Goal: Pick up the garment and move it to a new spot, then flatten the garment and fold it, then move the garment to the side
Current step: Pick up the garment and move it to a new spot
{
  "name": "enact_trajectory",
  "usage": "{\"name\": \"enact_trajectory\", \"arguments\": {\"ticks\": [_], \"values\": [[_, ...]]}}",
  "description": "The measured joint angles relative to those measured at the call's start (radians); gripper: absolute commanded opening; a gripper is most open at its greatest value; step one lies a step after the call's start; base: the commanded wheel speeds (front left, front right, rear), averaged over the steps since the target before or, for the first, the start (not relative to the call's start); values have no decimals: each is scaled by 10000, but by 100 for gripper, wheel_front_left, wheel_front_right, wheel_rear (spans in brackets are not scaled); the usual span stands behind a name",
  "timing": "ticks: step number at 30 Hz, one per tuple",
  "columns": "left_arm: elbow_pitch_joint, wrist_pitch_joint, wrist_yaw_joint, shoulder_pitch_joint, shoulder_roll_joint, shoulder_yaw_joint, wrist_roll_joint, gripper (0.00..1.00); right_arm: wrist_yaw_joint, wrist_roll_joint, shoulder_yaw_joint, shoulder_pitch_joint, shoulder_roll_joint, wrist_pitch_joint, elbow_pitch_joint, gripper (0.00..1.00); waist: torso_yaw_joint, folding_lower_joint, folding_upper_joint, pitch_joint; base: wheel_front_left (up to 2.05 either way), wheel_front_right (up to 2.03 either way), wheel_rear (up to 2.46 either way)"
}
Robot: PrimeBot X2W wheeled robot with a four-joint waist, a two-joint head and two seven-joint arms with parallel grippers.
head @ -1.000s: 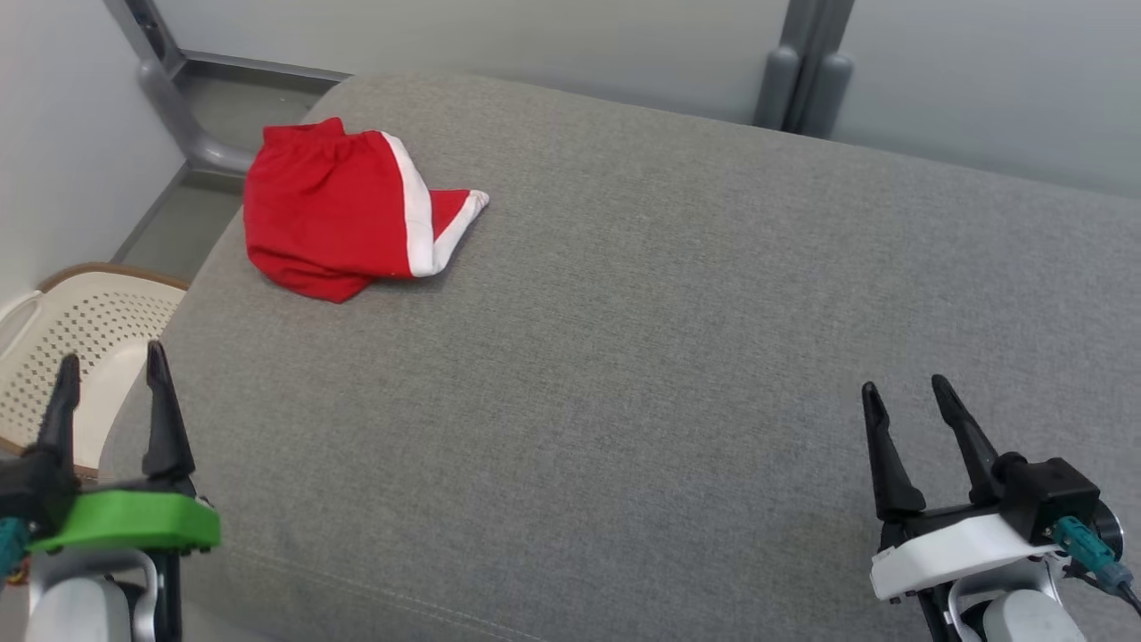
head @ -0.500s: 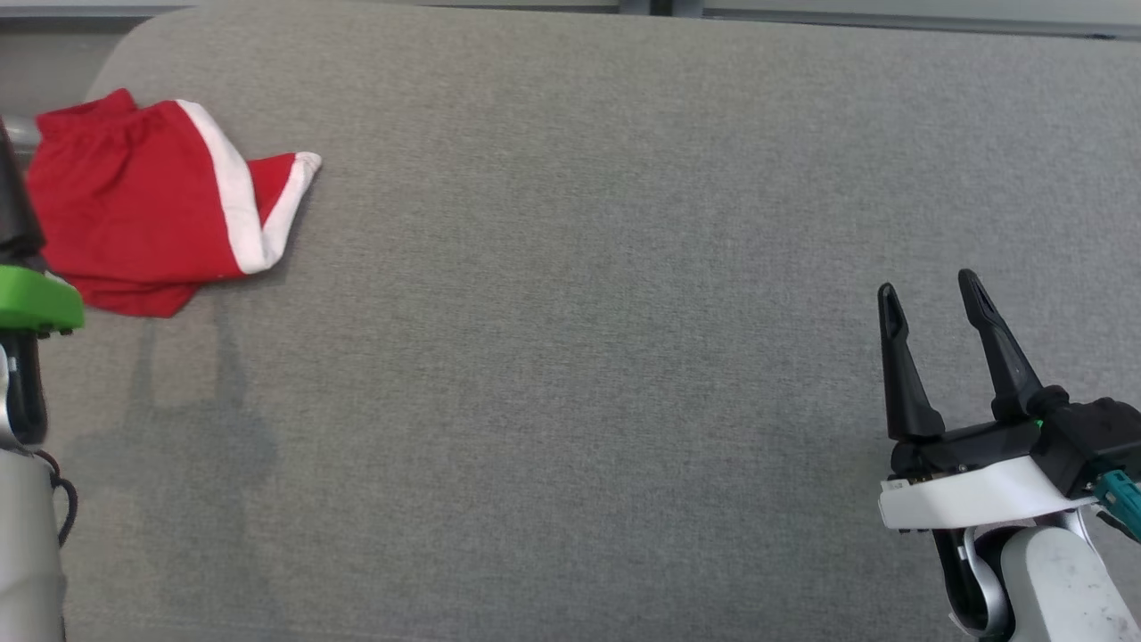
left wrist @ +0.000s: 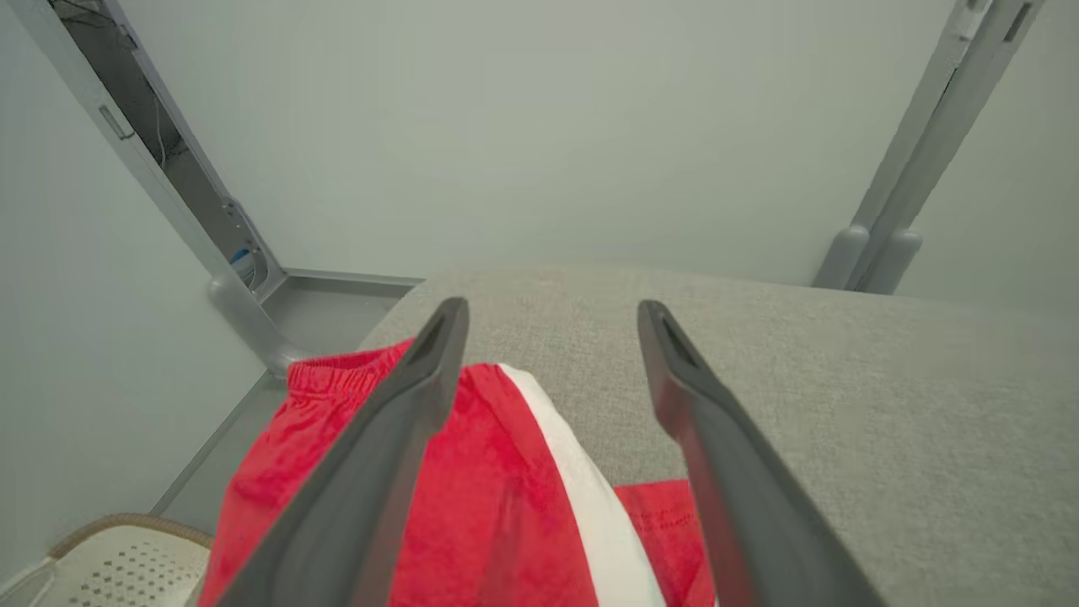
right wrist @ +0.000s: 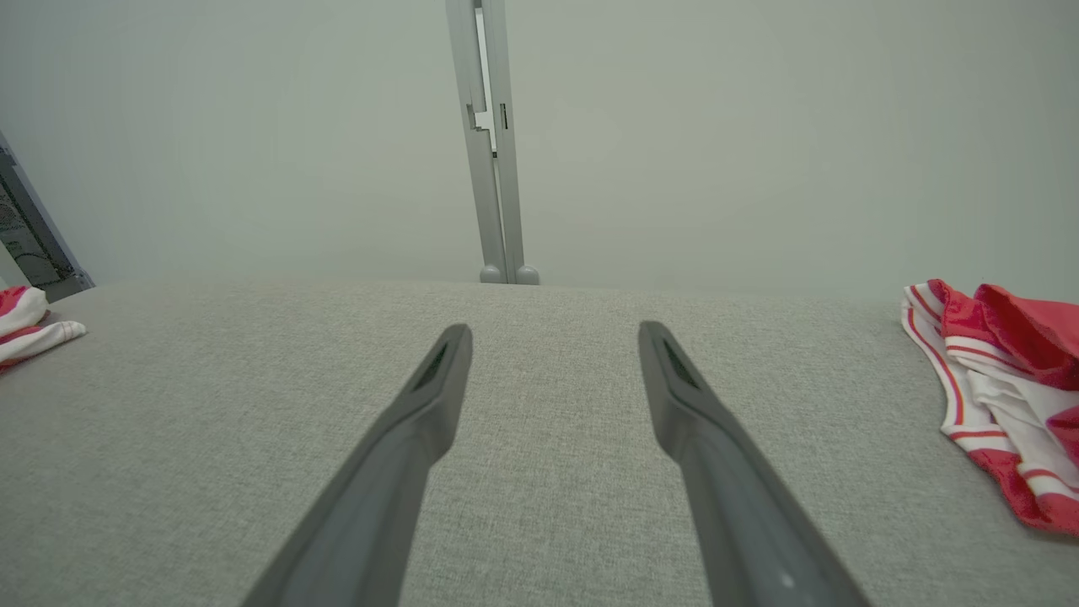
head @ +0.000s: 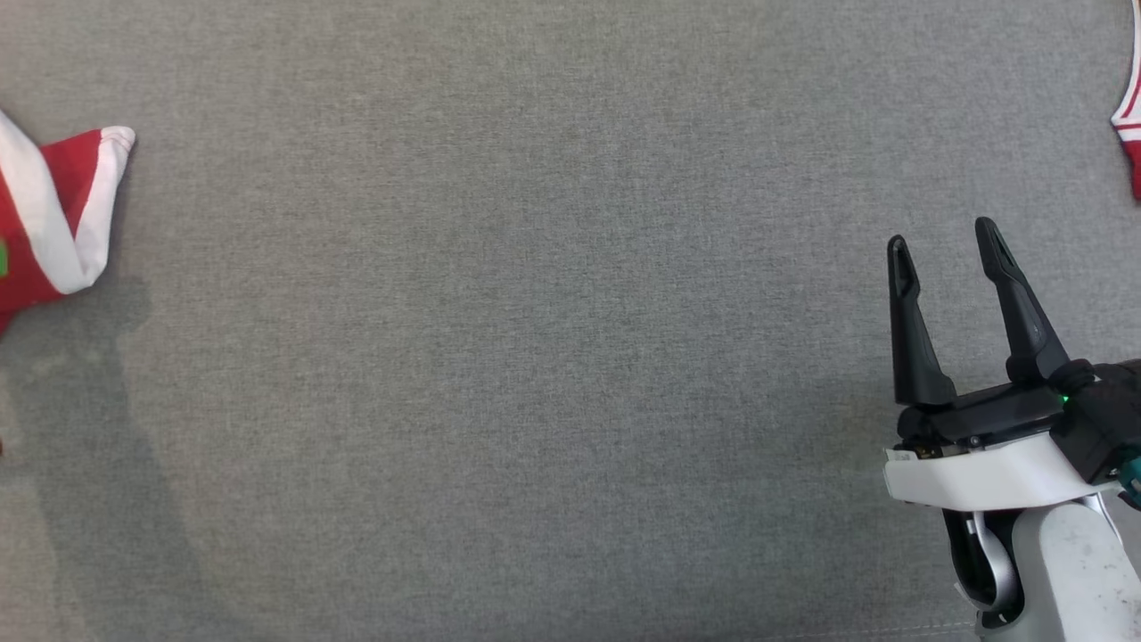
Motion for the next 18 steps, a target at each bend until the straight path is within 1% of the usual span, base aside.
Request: {"name": "enact_trajectory", "arguments": {"ticks": [6, 9, 12, 15, 16, 17, 18], "values": [[1467, 1417, -2, -162, 259, -424, -485, 100, 0, -35, -25, -61, 42, 0, -48, 100, -363, -1, 0, 390, 0, 0, 0], [2098, 2418, -2, -252, 278, -608, -888, 100, 0, -50, -21, -81, 65, 0, -46, 100, -486, -1, 0, 476, 0, 0, 0], [2328, 2736, -2, -430, 433, -692, -1085, 100, 0, -54, -8, -122, 79, 0, -36, 100, -539, -1, 0, 482, 0, 0, 0], [2617, 3260, -2, -525, 441, -794, -1323, 100, 0, -69, 17, -151, 98, 0, -17, 100, -551, -1, 0, 443, 0, 0, 0], [2665, 3436, -2, -568, 449, -892, -1373, 71, 0, -69, 31, -155, 102, 0, 0, 100, -555, -1, 0, 428, 0, 0, 0], [2698, 3578, -2, -600, 458, -951, -1407, 27, 0, -69, 52, -171, 107, -2, 15, 100, -561, -2, 0, 415, 0, 0, 0], [2704, 3657, -2, -618, 477, -1007, -1478, 11, 0, -69, 67, -184, 111, -2, 21, 100, -568, -2, 0, 406, 0, 0, 0]]}}
